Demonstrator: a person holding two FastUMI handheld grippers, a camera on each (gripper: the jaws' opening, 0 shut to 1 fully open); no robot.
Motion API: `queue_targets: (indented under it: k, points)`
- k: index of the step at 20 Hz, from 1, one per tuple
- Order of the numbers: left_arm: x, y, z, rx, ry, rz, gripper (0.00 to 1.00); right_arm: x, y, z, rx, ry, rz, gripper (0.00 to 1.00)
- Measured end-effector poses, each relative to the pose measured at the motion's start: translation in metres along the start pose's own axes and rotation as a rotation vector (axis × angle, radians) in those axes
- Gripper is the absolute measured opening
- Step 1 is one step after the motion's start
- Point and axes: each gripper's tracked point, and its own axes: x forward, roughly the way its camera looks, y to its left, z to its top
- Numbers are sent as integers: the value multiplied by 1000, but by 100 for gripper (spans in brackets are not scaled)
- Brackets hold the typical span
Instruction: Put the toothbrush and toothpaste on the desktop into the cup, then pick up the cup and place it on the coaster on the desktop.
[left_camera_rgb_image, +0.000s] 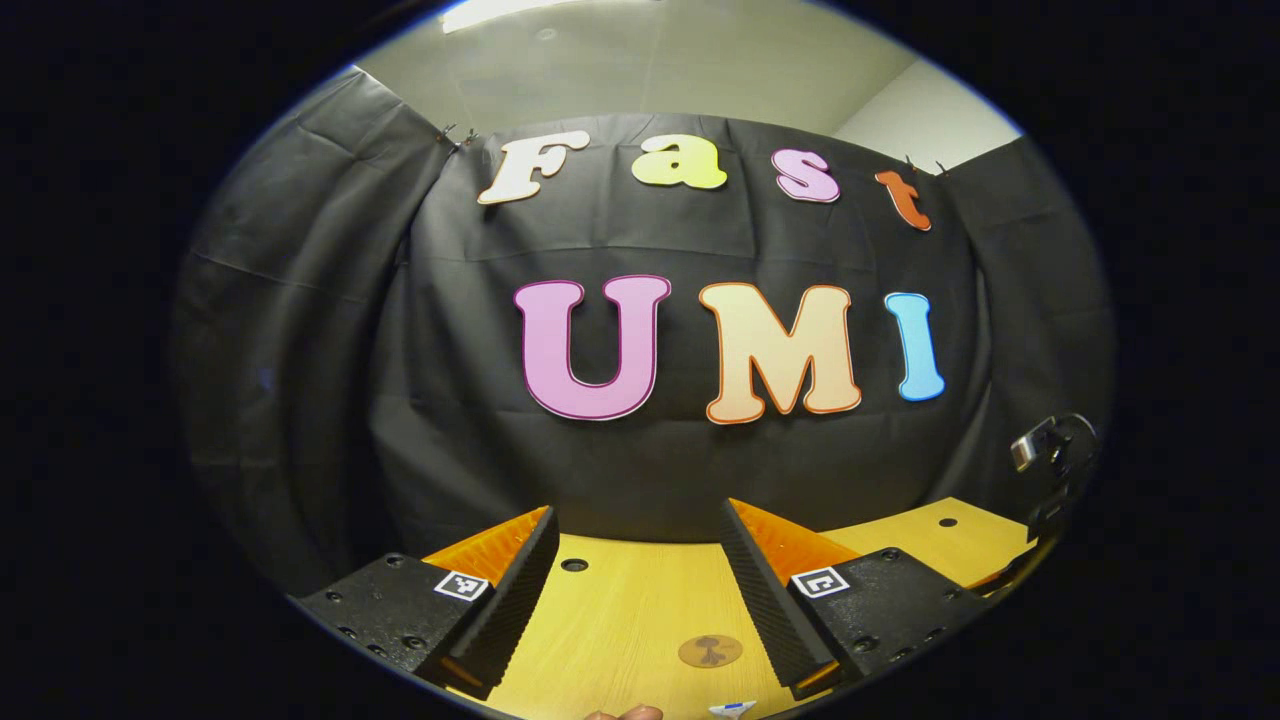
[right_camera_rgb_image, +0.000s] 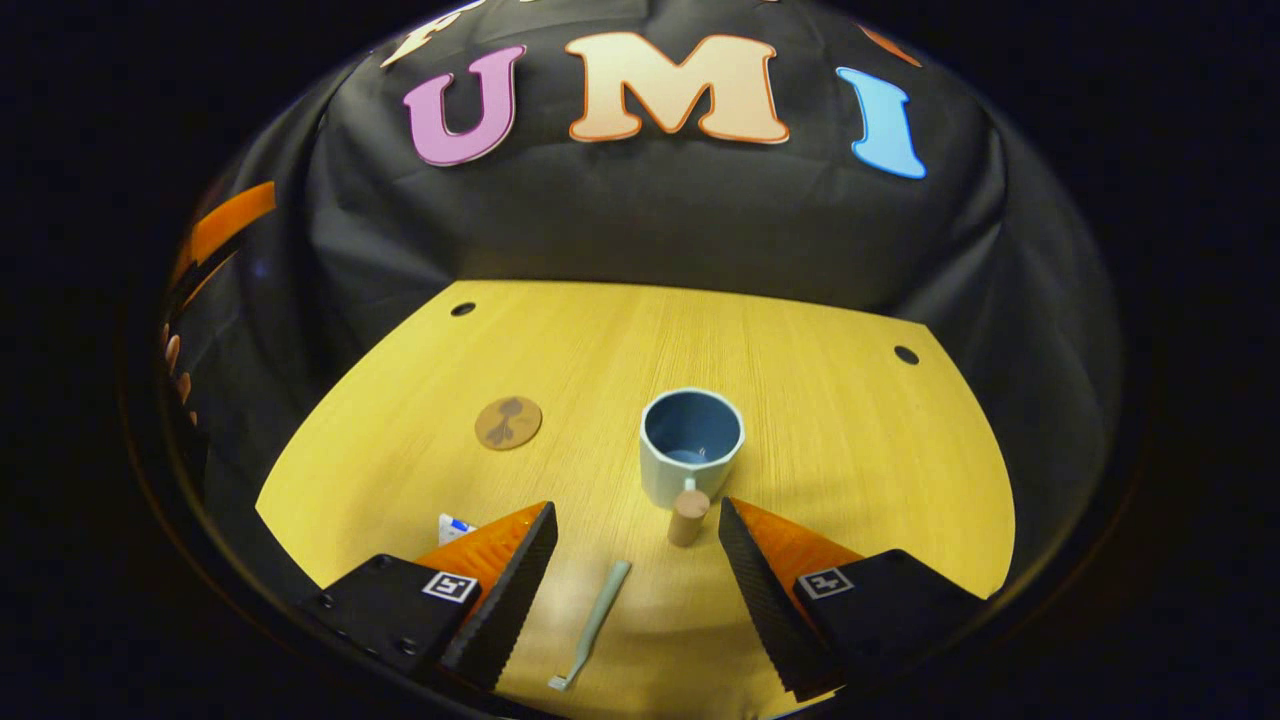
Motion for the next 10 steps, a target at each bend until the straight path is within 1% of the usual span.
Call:
queue_targets:
  k: [7, 8, 9, 10]
  points:
    - [-2, 12, -10, -4, 28, 22, 94, 27, 7, -61, 43, 228, 11, 100]
    - [-2, 15, -13, -5, 34, 26, 94, 29, 9, -67, 31, 248, 14, 99]
    - [-2, 17, -15, -7, 39, 29, 94, 32, 9, -70, 10, 258, 11, 94]
    - [-2, 19, -17, -9, 44, 33, 94, 35, 10, -73, -8, 265, 9, 97]
